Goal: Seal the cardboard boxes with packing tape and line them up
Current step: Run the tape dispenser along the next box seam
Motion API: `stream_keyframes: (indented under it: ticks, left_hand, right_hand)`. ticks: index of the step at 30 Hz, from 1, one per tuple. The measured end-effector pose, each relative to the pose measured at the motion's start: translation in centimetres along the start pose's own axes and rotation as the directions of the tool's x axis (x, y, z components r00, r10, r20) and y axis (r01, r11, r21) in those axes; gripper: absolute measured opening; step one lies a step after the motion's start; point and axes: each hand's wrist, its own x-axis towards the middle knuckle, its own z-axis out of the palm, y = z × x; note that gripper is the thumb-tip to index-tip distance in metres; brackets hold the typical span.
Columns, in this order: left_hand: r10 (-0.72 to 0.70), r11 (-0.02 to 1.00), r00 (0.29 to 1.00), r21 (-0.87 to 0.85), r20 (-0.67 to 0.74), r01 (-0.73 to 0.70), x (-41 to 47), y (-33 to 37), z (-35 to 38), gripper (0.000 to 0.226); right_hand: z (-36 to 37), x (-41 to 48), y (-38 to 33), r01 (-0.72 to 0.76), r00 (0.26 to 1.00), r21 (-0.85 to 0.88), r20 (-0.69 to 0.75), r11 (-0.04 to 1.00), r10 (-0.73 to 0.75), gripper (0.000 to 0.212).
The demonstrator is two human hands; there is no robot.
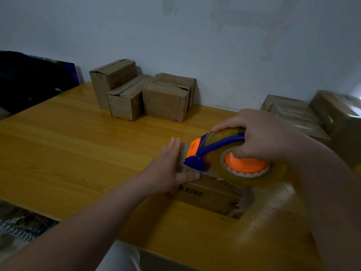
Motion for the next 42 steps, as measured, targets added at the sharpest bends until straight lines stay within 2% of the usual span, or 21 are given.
stream_keyframes:
  ticks: [3, 10, 14, 20, 29, 33, 38, 40, 42]
  left_hand:
    - [0.078, 0.971, 0.997, 0.229, -0.01, -0.074, 0.4, 0.7, 0.5, 0.108]
    - [0.091, 0.875, 0.996, 0.477, 0.009, -0.084, 1.0, 0.0, 0.6, 0.11]
    - [0.068, 0.842, 0.997, 0.534, 0.023, -0.069, 1.0, 0.2, 0.5, 0.11]
    - [0.02, 0.823, 0.997, 0.564, 0.08, -0.062, 1.0, 0.7, 0.2, 0.111]
    - [-0.011, 0.778, 0.996, 0.626, 0.085, -0.045, 1.0, 1.3, 0.0, 0.11]
    - [-0.025, 0.745, 0.996, 0.666, 0.087, -0.039, 0.8, 1.8, 0.0, 0.11]
    - [-0.027, 0.598, 1.0, 0.801, 0.006, 0.012, 0.7, 2.9, 1.0, 0.106]
    - [0.003, 0.611, 1.0, 0.792, -0.008, 0.004, 0.8, 3.4, 2.1, 0.099]
    - [0.054, 0.664, 0.999, 0.746, 0.006, -0.04, 1.0, 3.8, 3.4, 0.099]
  right_hand:
    - [0.1, -0.4, 0.3, 0.004, 1.0, 0.009, -0.026, 1.0, -0.004, 0.054]
    - [0.1, -0.5, 0.9, -0.015, 0.999, 0.053, -0.029, 0.998, 0.017, 0.059]
    - [-0.9, -1.4, 1.8, -0.05, 0.998, 0.11, 0.05, 0.993, 0.044, 0.064]
    - [-1.5, -2.3, 2.0, -0.052, 0.994, 0.081, 0.097, 0.995, 0.044, 0.069]
    - [-2.1, -5.1, 4.9, -0.153, 0.974, 0.137, 0.19, 0.979, 0.126, 0.07]
    - [-1.2, -5.8, 5.8, -0.155, 0.984, 0.183, 0.122, 0.971, 0.134, 0.07]
    - [-0.1, -6.1, 6.1, -0.096, 0.995, 0.248, 0.012, 0.964, 0.096, 0.066]
    - [0.1, -6.2, 5.9, -0.081, 0.996, 0.258, -0.026, 0.963, 0.091, 0.063]
    - [0.2, -6.1, 5.6, -0.075, 0.995, 0.255, -0.051, 0.964, 0.091, 0.06]
